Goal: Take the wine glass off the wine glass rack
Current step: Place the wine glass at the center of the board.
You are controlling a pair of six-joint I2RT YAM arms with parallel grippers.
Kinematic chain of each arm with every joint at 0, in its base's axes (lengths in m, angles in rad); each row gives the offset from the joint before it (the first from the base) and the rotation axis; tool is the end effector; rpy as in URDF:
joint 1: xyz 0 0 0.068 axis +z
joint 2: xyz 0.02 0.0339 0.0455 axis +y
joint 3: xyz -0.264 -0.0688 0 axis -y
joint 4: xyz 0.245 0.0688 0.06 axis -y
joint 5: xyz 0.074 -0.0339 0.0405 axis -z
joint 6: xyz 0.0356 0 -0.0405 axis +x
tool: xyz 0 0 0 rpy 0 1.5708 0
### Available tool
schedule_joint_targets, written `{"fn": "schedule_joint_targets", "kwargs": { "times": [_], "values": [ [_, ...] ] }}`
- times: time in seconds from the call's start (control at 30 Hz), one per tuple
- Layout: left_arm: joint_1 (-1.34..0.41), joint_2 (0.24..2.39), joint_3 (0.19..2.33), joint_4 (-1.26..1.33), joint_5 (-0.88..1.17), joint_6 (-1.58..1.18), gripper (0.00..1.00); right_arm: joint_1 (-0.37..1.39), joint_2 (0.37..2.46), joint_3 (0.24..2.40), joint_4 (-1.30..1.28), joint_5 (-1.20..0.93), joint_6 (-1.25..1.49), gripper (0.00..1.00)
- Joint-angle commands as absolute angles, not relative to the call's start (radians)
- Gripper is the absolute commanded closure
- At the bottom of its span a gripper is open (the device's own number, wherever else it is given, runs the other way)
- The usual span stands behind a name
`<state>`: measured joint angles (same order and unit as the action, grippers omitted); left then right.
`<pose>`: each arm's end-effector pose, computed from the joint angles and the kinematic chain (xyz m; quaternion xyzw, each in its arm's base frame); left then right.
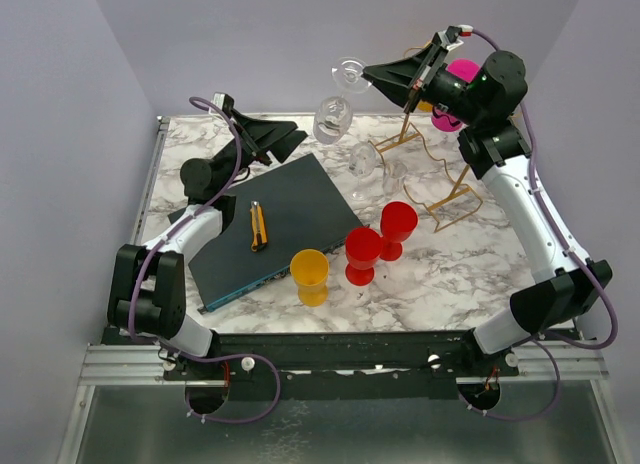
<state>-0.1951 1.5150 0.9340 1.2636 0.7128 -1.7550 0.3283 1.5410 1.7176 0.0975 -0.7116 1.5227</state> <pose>0.3107 -0.0851 0.3564 -0.0592 0.5078 -0.7846 0.3508 0.3143 0.1316 0.5068 0.0887 0.6242 0.7234 0.2813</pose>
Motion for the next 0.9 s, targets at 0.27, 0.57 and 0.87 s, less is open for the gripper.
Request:
{"fn": "schedule_joint_targets", "kwargs": {
  "times": [0.27,0.57,0.87],
  "values": [
    [-0.170,1.538,0.921,1.348,0.740,-1.799,0.30,0.366,1.562,1.818,0.201,-0.674,1.556,1.00],
    [-0.172,1.543,0.963,1.367,0.739,-1.840,0.30,0.400,1.599,1.798,0.287,-0.673,1.608,1.00],
    [-0.172,1.558,0.988,1.455,0.702,-1.932,0.35,0.402,1.614,1.748,0.396,-0.691,1.685,1.00]
  ]
}}
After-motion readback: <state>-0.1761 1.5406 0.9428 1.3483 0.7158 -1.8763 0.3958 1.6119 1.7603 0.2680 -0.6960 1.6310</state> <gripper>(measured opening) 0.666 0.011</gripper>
